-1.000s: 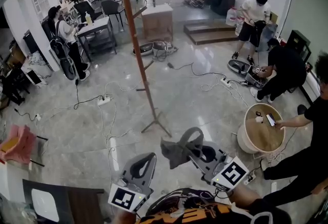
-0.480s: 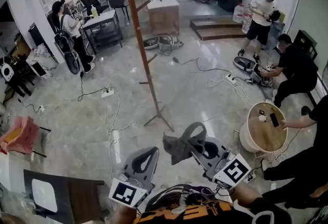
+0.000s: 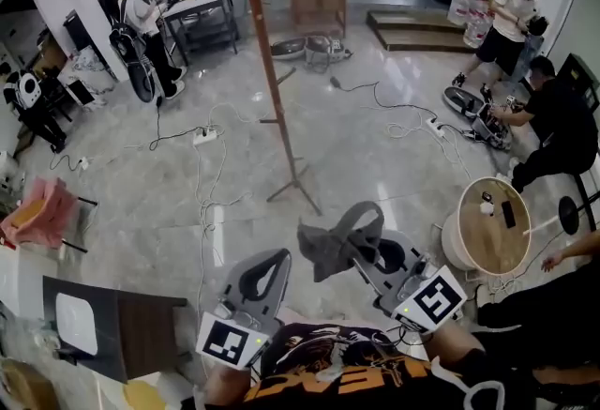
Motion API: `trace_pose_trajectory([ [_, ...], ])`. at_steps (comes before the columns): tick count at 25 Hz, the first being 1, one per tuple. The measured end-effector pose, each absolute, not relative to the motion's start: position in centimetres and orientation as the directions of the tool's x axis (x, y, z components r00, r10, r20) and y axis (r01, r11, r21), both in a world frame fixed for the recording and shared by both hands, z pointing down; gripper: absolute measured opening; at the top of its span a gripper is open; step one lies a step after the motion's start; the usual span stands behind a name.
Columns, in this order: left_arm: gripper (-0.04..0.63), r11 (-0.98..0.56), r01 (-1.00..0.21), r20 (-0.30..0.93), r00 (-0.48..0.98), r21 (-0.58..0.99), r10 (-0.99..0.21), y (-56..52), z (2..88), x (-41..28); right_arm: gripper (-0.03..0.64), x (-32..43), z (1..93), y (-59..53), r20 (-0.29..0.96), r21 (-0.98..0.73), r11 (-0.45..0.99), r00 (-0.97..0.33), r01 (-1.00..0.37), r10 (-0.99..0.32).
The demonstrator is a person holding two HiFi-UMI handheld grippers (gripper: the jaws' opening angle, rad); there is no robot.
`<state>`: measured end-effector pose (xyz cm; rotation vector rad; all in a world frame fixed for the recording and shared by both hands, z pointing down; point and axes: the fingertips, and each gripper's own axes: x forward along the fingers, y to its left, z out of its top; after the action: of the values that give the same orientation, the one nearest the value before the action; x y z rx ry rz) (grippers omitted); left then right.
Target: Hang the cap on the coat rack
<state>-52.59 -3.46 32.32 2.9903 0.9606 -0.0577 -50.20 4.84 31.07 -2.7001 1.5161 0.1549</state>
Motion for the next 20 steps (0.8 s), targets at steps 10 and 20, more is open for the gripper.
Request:
trace_pose_trajectory([
  [10, 0.023, -0.815, 0.580, -0.022, 0.815, 0.003, 0.580, -6.5, 33.3, -44.9, 0.038, -42.6, 32.1, 1.8, -0.078, 0.024, -0.511, 0.508, -0.859, -0.858],
  [20, 0.023, -0.768, 0.640, -0.043, 0.767, -0.014, 0.640, -13.2, 32.0, -32.4, 0.038, -31.7, 31.2, -4.3, -0.050, 0.038, -0.581, 0.579, -0.813, -0.814],
])
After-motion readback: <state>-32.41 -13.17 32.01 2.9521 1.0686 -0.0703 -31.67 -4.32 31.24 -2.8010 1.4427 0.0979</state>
